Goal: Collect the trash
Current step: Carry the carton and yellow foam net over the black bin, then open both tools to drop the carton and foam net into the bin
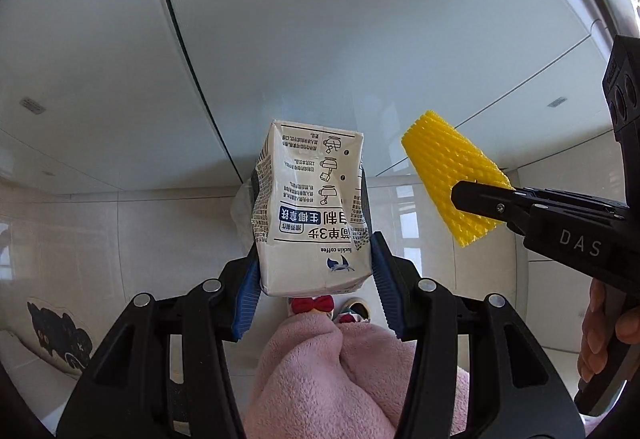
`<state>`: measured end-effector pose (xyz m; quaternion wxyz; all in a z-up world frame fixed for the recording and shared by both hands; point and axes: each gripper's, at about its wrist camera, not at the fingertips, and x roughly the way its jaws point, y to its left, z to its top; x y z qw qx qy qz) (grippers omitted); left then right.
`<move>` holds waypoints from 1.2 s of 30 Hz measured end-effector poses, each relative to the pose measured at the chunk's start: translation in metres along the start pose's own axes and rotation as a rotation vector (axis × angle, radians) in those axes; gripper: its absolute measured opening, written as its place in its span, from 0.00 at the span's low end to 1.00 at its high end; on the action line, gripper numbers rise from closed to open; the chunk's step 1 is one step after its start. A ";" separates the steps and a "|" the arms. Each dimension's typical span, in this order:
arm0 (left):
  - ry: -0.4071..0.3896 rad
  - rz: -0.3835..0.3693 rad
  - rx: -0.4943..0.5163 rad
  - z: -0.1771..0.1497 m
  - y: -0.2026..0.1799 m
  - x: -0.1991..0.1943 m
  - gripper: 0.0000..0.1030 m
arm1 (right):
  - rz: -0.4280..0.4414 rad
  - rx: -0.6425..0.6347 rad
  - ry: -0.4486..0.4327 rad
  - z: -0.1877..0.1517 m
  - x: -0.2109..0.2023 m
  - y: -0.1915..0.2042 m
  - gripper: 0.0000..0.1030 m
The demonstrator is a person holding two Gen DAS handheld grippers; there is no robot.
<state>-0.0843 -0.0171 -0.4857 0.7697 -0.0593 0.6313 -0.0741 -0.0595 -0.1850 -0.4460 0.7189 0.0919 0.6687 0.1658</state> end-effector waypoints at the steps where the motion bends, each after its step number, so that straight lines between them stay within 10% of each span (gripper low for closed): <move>1: 0.010 0.001 0.000 -0.001 0.002 0.010 0.47 | 0.002 0.012 0.015 0.001 0.010 -0.002 0.12; 21: 0.153 -0.039 0.001 0.004 0.017 0.095 0.48 | -0.029 0.195 0.147 0.017 0.111 -0.034 0.16; 25: 0.155 -0.043 0.008 0.006 0.019 0.094 0.51 | -0.013 0.243 0.149 0.019 0.110 -0.037 0.48; 36: 0.103 -0.002 -0.004 0.015 0.019 0.054 0.68 | -0.026 0.245 0.091 0.024 0.072 -0.033 0.58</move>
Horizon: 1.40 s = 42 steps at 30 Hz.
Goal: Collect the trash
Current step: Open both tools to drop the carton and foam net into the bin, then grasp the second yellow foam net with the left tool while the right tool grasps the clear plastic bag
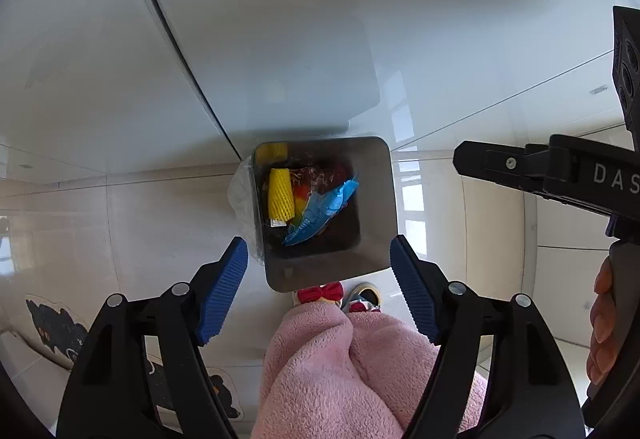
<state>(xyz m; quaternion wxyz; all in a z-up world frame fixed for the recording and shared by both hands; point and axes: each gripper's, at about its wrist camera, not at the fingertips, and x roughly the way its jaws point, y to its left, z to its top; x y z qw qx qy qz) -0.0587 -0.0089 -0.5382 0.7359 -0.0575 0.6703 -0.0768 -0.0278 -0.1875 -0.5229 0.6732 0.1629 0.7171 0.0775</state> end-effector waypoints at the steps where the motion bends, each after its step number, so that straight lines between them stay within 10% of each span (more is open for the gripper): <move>1: -0.011 0.007 0.000 0.000 -0.002 -0.009 0.69 | -0.001 -0.006 -0.013 -0.001 -0.008 0.001 0.60; 24: -0.384 0.025 0.066 0.043 -0.051 -0.261 0.72 | 0.040 -0.290 -0.473 -0.014 -0.284 0.060 0.62; 37: -0.497 0.009 0.088 0.133 -0.072 -0.301 0.70 | 0.033 -0.223 -0.579 0.064 -0.333 0.061 0.62; 42: -0.501 -0.021 0.092 0.174 -0.075 -0.297 0.52 | 0.014 -0.208 -0.601 0.100 -0.336 0.060 0.62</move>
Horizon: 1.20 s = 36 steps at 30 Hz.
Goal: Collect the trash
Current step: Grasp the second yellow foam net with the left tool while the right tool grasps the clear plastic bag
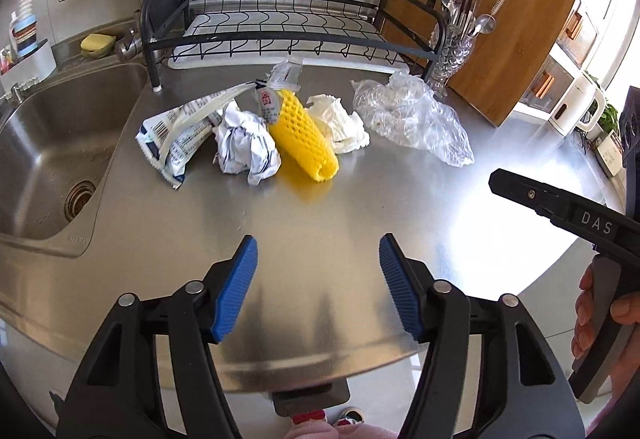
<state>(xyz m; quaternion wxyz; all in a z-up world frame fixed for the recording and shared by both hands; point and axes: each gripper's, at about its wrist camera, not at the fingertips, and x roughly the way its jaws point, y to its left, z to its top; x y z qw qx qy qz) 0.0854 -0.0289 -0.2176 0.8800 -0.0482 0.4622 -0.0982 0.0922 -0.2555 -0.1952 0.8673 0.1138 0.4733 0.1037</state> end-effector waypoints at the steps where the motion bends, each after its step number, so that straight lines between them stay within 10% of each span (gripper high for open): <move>1: 0.003 -0.005 0.001 0.007 0.000 0.006 0.47 | -0.005 0.002 -0.006 0.006 0.004 -0.002 0.62; 21: 0.097 -0.002 -0.012 0.055 0.002 0.087 0.40 | -0.093 -0.003 0.036 0.077 0.098 -0.019 0.58; 28: 0.107 -0.006 0.018 0.051 0.000 0.090 0.12 | -0.128 -0.023 0.103 0.061 0.108 -0.024 0.14; 36: 0.060 -0.029 0.051 0.043 -0.014 0.068 0.08 | -0.108 -0.006 0.084 0.044 0.085 -0.026 0.04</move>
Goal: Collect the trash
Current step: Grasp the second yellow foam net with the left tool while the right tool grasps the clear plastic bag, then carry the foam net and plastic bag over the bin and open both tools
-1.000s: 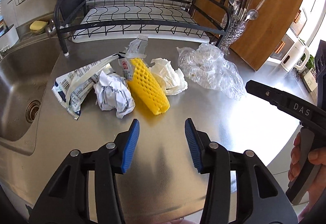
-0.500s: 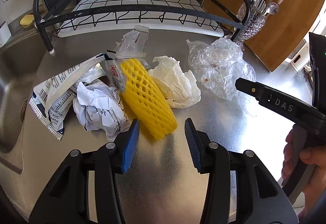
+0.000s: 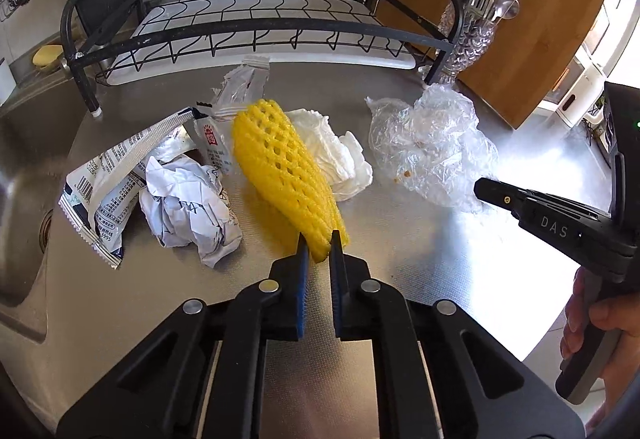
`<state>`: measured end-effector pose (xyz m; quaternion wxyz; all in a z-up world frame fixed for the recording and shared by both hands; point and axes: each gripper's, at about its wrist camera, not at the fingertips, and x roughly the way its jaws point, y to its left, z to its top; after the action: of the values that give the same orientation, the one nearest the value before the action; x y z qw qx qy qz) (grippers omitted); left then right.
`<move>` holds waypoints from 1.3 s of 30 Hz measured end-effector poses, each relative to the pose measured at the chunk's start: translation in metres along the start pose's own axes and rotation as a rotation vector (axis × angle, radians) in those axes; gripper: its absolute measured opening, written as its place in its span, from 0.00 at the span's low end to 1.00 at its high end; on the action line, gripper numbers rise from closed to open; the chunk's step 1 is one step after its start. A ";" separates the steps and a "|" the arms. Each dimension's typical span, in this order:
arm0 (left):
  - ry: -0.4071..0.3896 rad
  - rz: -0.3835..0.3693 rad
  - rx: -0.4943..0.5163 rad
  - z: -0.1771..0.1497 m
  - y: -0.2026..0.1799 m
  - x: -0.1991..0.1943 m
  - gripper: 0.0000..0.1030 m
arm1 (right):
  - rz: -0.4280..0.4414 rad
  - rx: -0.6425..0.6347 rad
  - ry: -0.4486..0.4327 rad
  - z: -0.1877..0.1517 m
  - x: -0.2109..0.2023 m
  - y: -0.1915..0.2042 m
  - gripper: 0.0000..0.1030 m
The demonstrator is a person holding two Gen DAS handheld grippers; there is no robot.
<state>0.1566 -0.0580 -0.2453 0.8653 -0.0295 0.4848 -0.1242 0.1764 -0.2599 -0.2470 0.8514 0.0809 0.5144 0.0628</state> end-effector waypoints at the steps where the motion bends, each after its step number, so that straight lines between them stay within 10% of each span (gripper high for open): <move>1: -0.004 0.003 0.005 -0.002 -0.003 -0.004 0.08 | 0.003 0.001 -0.008 -0.002 -0.006 0.000 0.04; 25: 0.003 0.043 -0.016 -0.170 -0.048 -0.130 0.08 | 0.154 -0.099 -0.024 -0.150 -0.153 0.013 0.04; 39: 0.184 0.046 -0.107 -0.276 -0.026 -0.088 0.08 | 0.192 -0.126 0.229 -0.256 -0.106 0.029 0.04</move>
<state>-0.1257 -0.0426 -0.3140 0.8169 -0.0533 0.5686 -0.0805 -0.0997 -0.2334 -0.2667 0.7808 0.0685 0.5929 0.1848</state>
